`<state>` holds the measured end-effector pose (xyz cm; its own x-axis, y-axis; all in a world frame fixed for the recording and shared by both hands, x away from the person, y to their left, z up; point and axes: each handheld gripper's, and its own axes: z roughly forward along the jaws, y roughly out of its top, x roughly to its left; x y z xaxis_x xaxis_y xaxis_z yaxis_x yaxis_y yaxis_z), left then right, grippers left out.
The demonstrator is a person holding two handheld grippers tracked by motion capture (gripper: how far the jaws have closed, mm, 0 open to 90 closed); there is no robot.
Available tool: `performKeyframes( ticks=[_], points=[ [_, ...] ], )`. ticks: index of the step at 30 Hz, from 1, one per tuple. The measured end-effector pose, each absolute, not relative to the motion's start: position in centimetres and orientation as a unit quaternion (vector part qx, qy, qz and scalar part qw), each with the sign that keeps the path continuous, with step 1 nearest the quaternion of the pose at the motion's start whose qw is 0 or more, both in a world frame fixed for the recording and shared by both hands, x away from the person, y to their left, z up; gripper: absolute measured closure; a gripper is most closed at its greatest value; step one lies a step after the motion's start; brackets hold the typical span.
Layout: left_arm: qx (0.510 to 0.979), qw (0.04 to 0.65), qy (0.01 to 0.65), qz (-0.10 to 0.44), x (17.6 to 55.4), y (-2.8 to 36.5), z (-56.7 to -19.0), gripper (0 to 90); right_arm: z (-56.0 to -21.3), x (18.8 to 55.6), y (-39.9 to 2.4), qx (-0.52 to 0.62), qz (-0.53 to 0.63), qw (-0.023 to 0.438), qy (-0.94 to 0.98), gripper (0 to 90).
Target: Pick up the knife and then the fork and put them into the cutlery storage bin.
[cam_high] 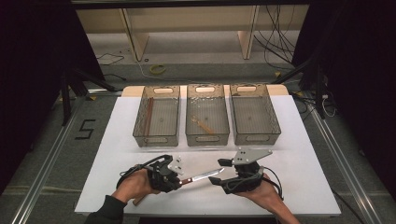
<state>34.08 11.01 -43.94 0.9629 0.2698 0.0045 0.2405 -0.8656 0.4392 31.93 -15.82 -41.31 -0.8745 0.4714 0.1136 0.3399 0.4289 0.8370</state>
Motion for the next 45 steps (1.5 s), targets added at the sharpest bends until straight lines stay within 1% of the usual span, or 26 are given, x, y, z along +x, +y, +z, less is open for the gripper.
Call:
performKeyframes(
  ticks=[5,9,14,18,22,24,34,38,39,40,41,42,45],
  points=[
    [0.969,0.219,0.112,0.031,33.9,9.8,-43.8,75.5,-41.6,31.9,-14.5,0.221,0.454,0.059,0.861,32.8],
    [0.974,0.208,0.089,0.032,33.9,9.0,-43.8,75.5,-42.1,31.7,-13.6,0.201,0.429,0.064,0.878,32.8],
    [0.974,0.21,0.074,0.031,33.6,8.1,-43.6,75.5,-42.6,31.7,-12.9,0.181,0.404,0.061,0.894,33.1],
    [0.975,0.209,0.063,0.031,33.4,7.6,-43.5,75.4,-43.2,31.8,-12.4,0.171,0.377,0.057,0.909,34.0],
    [0.975,0.213,0.055,0.032,33.1,7.3,-43.4,75.5,-43.8,31.9,-12.0,0.148,0.355,0.064,0.921,36.4],
    [0.976,0.211,0.049,0.031,33.0,7.1,-43.3,75.4,-43.9,31.8,-11.8,0.146,0.345,0.058,0.925,37.6],
    [0.976,0.213,0.031,0.026,32.2,6.4,-43.2,75.4,-44.4,31.4,-11.2,0.104,0.313,0.066,0.942,51.5],
    [0.971,0.232,0.048,0.021,31.7,6.0,-43.4,75.4,-44.6,31.2,-11.1,0.087,0.297,0.058,0.949,57.2],
    [0.973,0.226,0.039,0.022,31.7,6.0,-43.4,75.4,-44.6,31.2,-11.1,0.077,0.292,0.057,0.951,58.3],
    [0.971,0.234,0.047,0.02,31.6,5.9,-43.5,75.4,-44.6,31.1,-11.0,0.074,0.291,0.054,0.952,59.3],
    [0.975,0.221,0.03,0.02,31.7,5.9,-43.3,75.4,-44.7,31.0,-10.9,0.078,0.293,0.051,0.952,60.6],
    [0.972,0.23,0.039,0.02,31.5,5.9,-43.5,75.4,-44.7,31.0,-10.9,0.076,0.292,0.051,0.952,61.6],
    [0.974,0.224,0.028,0.017,31.6,5.9,-43.3,75.4,-44.7,30.9,-10.9,0.069,0.292,0.048,0.953,65.5]
  ],
)
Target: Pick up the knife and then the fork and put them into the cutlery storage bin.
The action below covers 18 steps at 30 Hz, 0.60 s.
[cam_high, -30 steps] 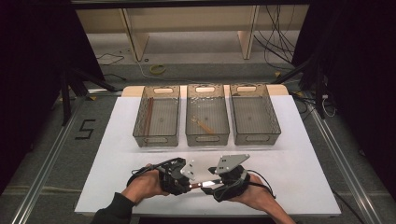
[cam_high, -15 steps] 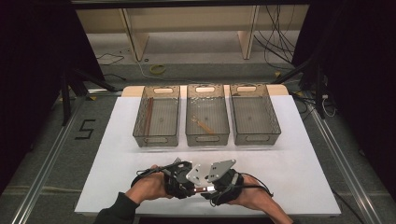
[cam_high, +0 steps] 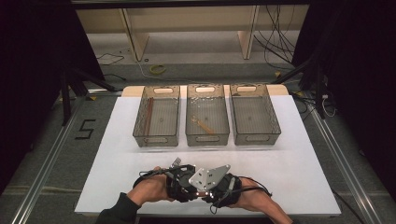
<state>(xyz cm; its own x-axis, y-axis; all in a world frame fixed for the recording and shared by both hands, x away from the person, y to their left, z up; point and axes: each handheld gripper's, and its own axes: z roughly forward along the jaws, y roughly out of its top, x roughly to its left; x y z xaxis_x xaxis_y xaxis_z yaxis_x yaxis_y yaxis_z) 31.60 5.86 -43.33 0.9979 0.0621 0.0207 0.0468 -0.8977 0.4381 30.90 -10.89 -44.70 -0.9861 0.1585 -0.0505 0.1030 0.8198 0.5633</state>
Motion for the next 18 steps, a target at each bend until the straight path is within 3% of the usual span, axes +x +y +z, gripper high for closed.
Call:
performKeyframes(
  ticks=[13,18],
  points=[
    [0.974,0.224,-0.013,0.022,31.84,6.31,-42.9,73.6,-44.87,30.91,-11.33,0.047,0.298,0.03,0.953,77.7],
    [0.972,0.234,0.002,0.034,31.94,6.31,-43.02,67.4,-44.74,30.96,-11.59,0.053,0.297,0.027,0.953,78.2]
  ],
)
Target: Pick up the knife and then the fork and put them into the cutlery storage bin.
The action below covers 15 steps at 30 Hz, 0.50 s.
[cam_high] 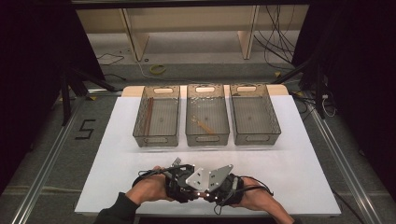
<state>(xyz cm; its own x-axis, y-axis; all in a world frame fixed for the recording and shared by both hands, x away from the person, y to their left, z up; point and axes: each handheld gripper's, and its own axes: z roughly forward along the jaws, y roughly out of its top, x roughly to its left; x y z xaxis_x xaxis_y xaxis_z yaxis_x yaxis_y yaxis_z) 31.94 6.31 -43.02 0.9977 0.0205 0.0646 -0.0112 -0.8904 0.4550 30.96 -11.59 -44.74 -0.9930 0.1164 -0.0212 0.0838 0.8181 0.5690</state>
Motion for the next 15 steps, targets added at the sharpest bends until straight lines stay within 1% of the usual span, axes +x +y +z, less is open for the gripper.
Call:
performKeyframes(
  ticks=[1,4,8,10,15],
  points=[
    [0.971,0.237,0.008,0.035,32.1,6.4,-43.0,63.2,-44.7,31.0,-11.7,0.049,0.302,0.03,0.952,78.2],
    [0.968,0.246,0.019,0.045,32.3,6.9,-42.7,55.3,-44.6,31.2,-11.9,0.052,0.302,0.035,0.951,78.3],
    [0.953,0.29,0.066,0.067,33.0,7.9,-42.0,44.4,-44.4,31.4,-12.3,0.07,0.3,0.045,0.95,78.3],
    [0.946,0.303,0.09,0.07,33.4,8.4,-41.8,42.6,-44.2,31.7,-12.6,0.08,0.301,0.05,0.949,78.3],
    [0.934,0.316,0.144,0.086,34.1,9.7,-41.9,34.4,-43.8,32.6,-13.8,0.112,0.308,0.068,0.942,78.3]
  ],
)
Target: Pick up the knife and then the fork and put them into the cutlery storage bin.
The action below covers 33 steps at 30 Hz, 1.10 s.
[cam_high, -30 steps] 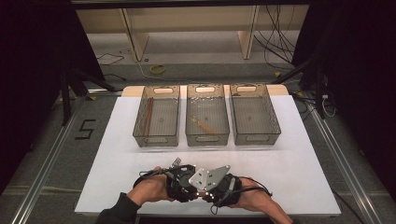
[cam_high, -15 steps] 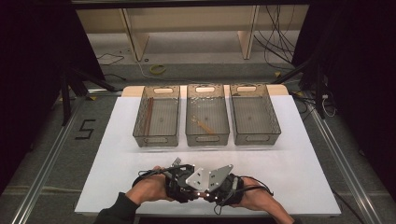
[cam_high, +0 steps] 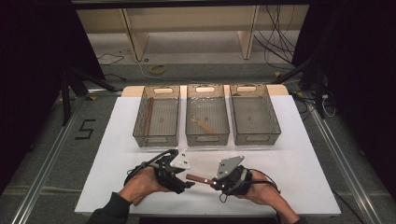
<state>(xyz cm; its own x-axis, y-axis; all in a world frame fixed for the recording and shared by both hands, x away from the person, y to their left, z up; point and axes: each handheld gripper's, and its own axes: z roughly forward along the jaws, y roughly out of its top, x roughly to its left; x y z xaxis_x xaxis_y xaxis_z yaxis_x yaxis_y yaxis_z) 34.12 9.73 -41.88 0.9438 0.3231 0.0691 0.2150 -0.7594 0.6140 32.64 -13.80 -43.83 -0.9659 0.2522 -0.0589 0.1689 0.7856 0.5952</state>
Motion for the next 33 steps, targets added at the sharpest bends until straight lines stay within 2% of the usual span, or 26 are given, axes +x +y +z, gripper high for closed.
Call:
performKeyframes(
  ticks=[9,21,33],
  points=[
    [0.908,0.335,0.229,0.101,35.0,11.7,-42.4,27.7,-42.6,34.6,-16.4,0.183,0.329,0.102,0.921,78.3],
    [0.885,0.353,0.282,0.108,35.0,14.3,-43.3,22.7,-40.6,36.9,-19.3,0.248,0.349,0.131,0.894,78.3],
    [0.867,0.356,0.325,0.125,34.7,16.9,-43.9,22.4,-38.2,39.6,-21.2,0.3,0.367,0.159,0.866,78.3]
  ],
)
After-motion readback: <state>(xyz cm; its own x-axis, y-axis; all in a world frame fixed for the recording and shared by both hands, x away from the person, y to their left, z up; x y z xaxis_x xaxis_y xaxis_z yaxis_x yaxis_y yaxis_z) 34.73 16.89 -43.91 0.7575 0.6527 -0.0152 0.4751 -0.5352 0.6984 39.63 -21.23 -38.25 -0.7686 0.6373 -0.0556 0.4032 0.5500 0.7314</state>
